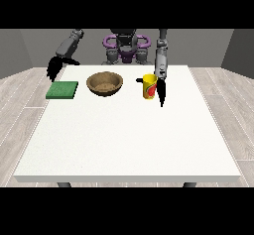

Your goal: Pick the cup and pour the ball into the bowl, then pick the bowl and place it on the pad

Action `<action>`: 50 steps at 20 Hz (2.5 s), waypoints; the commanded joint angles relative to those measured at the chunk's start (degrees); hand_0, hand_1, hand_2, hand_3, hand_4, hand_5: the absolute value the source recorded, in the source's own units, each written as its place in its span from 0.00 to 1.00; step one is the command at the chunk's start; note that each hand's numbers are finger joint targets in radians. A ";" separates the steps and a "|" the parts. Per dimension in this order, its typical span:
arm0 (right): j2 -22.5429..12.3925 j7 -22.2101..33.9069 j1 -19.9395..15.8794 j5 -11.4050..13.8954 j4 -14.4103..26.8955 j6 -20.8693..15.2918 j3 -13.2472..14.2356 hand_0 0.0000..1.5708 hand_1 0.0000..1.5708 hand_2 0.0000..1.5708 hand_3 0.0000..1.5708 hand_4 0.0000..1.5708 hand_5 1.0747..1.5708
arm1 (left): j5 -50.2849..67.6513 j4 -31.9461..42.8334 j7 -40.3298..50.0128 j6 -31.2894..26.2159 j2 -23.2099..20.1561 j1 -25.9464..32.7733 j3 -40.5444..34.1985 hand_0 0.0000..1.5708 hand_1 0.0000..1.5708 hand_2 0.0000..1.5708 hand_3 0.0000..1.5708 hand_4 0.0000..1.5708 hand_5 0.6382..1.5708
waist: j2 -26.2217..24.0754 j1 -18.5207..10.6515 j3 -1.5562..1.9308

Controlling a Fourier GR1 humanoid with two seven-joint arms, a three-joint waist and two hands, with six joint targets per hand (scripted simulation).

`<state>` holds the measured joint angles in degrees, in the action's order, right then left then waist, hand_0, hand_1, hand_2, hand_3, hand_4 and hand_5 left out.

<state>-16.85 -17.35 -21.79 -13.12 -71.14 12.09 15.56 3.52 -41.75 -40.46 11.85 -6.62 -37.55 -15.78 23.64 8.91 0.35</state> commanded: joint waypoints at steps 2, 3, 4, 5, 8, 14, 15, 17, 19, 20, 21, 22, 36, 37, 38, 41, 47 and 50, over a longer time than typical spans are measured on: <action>-1.59 0.76 -1.42 -1.44 0.30 2.20 0.45 0.00 0.00 0.00 0.00 0.00 1.00 | -0.55 3.99 -0.80 4.01 0.95 -3.82 -0.61 0.00 0.00 0.00 0.00 0.00 0.71 | 1.23 3.00 -0.37; -0.07 -0.88 -0.99 0.25 1.17 0.72 -0.53 0.00 0.00 0.00 0.00 0.09 0.99 | -0.62 3.70 0.79 2.35 -1.57 -5.19 -0.58 0.00 0.00 0.00 0.00 0.48 0.86 | 2.34 2.26 -0.37; -2.30 1.17 -2.07 -1.17 1.16 2.65 0.32 0.00 0.00 0.00 0.00 0.11 1.00 | -5.03 3.48 -2.42 7.44 -1.19 -2.39 1.62 0.00 0.00 0.00 0.00 0.93 0.99 | 2.48 3.68 -0.35; 0.46 1.61 -1.99 0.44 -0.71 0.10 -1.80 0.00 0.00 0.00 0.00 0.16 1.00 | -6.74 4.14 -1.12 10.22 -1.66 -3.51 2.17 0.58 0.58 0.65 0.64 1.00 0.92 | 1.98 4.74 -0.36; -3.65 0.95 -1.22 -2.50 6.24 4.42 2.25 0.00 0.00 0.00 0.00 0.25 1.00 | -10.12 1.34 -1.90 17.56 -1.02 0.66 3.35 1.00 1.00 1.00 1.00 0.90 0.85 | -1.27 2.83 -0.28; -7.24 3.84 -0.23 -5.25 12.01 7.95 4.98 0.00 0.00 0.00 0.16 0.30 1.00 | -15.79 3.30 4.68 25.71 2.52 1.18 7.82 1.00 1.00 1.00 1.00 0.86 0.88 | -9.60 2.60 -0.27; -7.54 3.26 -0.76 -4.36 13.45 7.83 4.73 0.00 0.00 0.00 0.14 0.30 1.00 | -18.17 3.39 7.39 26.02 0.16 -0.46 9.31 1.00 1.00 1.00 1.00 0.85 0.90 | -9.95 1.56 -0.24; -6.19 4.77 0.48 -4.42 13.98 7.78 3.85 0.00 0.00 0.00 0.17 0.32 1.00 | -23.77 4.76 12.19 29.40 -3.92 -0.94 11.97 1.00 1.00 1.00 1.00 0.84 0.91 | -15.62 2.13 -0.08; -6.48 3.90 0.06 -3.37 16.94 7.28 3.98 0.00 0.00 0.00 0.15 0.31 1.00 | -30.38 5.98 16.36 32.25 -5.08 -2.88 16.59 1.00 1.00 1.00 1.00 0.83 0.91 | -16.47 0.53 0.09; -6.24 4.76 0.78 -2.93 17.19 7.40 3.29 0.00 0.00 0.00 0.13 0.32 1.00 | -33.64 7.99 19.07 33.93 -4.45 -1.96 18.85 1.00 1.00 1.00 1.00 0.83 0.90 | -18.96 0.61 0.08; -5.46 5.26 0.65 -3.49 17.56 8.00 2.99 0.00 0.00 0.00 0.22 0.32 1.00 | -36.67 9.75 22.86 35.83 -4.19 -3.70 20.47 1.00 1.00 1.00 1.00 0.83 0.90 | -20.49 2.00 0.15; -7.02 7.63 -0.58 -4.53 18.54 8.09 4.08 0.00 0.00 0.00 0.21 0.32 1.00 | -39.56 11.47 25.38 35.62 -4.79 -4.63 22.39 1.00 1.00 1.00 1.00 0.83 0.90 | -21.84 1.84 0.14; -12.31 -0.57 2.43 -4.53 34.04 13.60 8.73 0.00 0.00 0.00 0.23 0.37 1.00 | -66.32 17.52 62.09 21.12 6.52 -23.16 44.35 1.00 1.00 1.00 1.00 0.79 0.95 | -25.26 -5.19 -0.16; -10.72 -3.70 3.14 -2.87 35.06 13.78 7.44 0.00 0.00 0.00 0.23 0.37 1.00 | -66.25 14.80 64.91 19.41 6.54 -19.49 48.40 1.00 1.00 1.00 1.00 0.79 0.95 | -25.65 -4.05 -0.13; -10.51 -2.05 2.18 -3.37 35.37 12.98 7.69 0.00 0.00 0.00 0.22 0.37 1.00 | -67.68 15.28 66.14 15.59 6.56 -22.02 49.44 1.00 1.00 1.00 1.00 0.77 0.96 | -27.64 -4.35 -0.13; -11.84 -5.35 2.25 -2.65 37.12 14.74 7.86 0.00 0.00 0.00 0.22 0.37 0.99 | -72.25 13.26 70.72 11.93 6.59 -24.72 54.15 1.00 1.00 1.00 1.00 0.71 0.97 | -24.68 -4.51 -0.13; -13.49 -5.37 3.75 -3.16 41.52 12.78 9.98 0.00 0.00 0.00 0.18 0.37 0.99 | -75.38 8.86 67.86 -1.89 6.62 -27.62 59.33 1.00 1.00 1.00 1.00 0.60 1.00 | -30.14 -10.27 -0.21; -13.90 -7.75 5.15 -1.61 42.49 14.02 8.86 0.00 0.00 0.00 0.19 0.37 0.99 | -77.97 4.37 70.71 -5.36 6.62 -26.33 62.70 1.00 1.00 1.00 1.00 0.61 1.00 | -29.20 -9.99 -0.25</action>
<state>-29.81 -23.44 -17.34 -15.40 -30.66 26.33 24.17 -71.80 -33.00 29.20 11.78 -0.05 -64.46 42.92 -5.23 0.89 0.15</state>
